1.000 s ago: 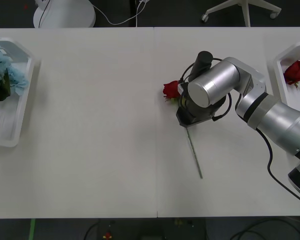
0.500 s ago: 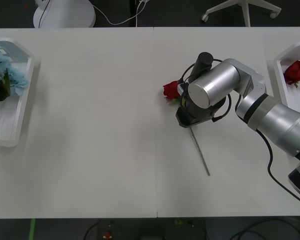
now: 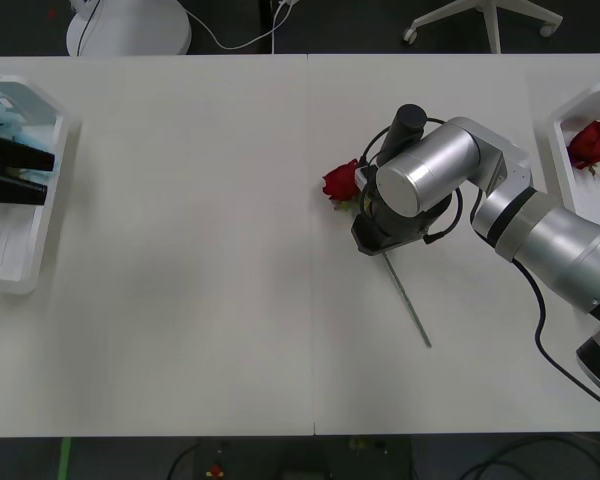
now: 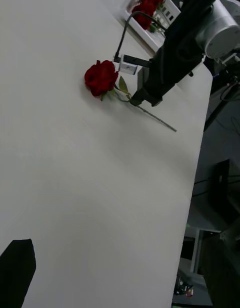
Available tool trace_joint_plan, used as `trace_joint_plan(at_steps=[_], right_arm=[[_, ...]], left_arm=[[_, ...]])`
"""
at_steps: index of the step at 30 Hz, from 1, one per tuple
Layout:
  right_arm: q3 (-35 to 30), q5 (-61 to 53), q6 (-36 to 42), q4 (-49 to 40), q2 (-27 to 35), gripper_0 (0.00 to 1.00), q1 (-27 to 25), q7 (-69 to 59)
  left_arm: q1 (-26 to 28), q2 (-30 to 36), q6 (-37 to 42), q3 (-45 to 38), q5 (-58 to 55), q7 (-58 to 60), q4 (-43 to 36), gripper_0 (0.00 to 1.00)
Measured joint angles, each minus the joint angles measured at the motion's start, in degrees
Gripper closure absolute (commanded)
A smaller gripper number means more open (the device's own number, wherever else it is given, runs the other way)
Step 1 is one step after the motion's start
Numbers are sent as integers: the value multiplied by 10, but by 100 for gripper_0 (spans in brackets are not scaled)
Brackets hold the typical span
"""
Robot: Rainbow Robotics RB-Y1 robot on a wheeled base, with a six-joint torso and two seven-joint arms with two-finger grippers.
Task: Put the red flowers into the right box and the blue flowers into the left box
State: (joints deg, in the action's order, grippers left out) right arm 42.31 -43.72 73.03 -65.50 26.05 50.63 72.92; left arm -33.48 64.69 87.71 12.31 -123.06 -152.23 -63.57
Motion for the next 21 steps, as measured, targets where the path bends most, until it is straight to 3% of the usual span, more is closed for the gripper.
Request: trace_joint_plan(at_steps=[6,11,17,21], right_arm=[[-23,-9,8,-1,0,100,0,0],[-83,-23,79,-39,10,100,0,5],[-192,-74,141,-77,53,100,0,128],[-265,-95,147,-81,95,100,0,139]], left_arm=[[1,0,-65,15,14,0,-108,5],[1,0,-125,28,50,0,-168,5],[2,0,-160,64,60,0,-180,5],[2,0,-161,77,60,0,-180,5]])
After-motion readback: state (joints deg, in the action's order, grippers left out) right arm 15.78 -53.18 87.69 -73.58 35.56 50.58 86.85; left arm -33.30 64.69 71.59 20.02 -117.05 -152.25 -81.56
